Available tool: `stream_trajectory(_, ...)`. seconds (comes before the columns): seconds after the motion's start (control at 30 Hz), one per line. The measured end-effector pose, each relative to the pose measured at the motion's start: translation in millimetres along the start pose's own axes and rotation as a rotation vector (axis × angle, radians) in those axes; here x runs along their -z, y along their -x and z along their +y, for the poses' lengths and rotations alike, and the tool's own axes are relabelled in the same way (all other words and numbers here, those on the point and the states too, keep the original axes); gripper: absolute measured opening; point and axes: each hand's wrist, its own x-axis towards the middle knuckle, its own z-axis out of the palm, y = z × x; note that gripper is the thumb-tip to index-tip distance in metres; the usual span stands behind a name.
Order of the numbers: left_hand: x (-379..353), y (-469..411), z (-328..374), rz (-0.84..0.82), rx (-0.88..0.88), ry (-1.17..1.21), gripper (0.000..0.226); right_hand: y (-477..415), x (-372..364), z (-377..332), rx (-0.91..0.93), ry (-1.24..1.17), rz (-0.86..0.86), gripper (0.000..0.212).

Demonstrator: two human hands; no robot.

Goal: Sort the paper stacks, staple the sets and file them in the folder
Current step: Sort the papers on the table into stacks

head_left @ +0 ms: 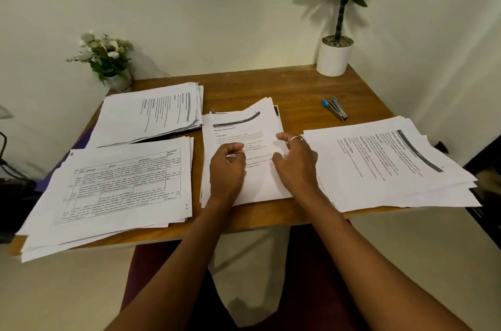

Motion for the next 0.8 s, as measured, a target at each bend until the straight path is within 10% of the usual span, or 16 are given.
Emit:
stream_trajectory(0.2, 0, 0, -1, 0.01, -0.008, 0.017, 0.019, -5, 12, -13, -0.07, -0.154, -0.077, 0.061)
stream_trajectory(0.4, 2, 6, 4, 0.034, -0.095, 0.041, 0.016, -13, 24, -8, -0.154, -0.13, -0.141, 0.026)
stream_trajectory(0.8, 16, 12, 18, 0.081, -0.185, -0.026, 0.013, -15, 32, -3, -0.162, -0.228, -0.023, 0.023)
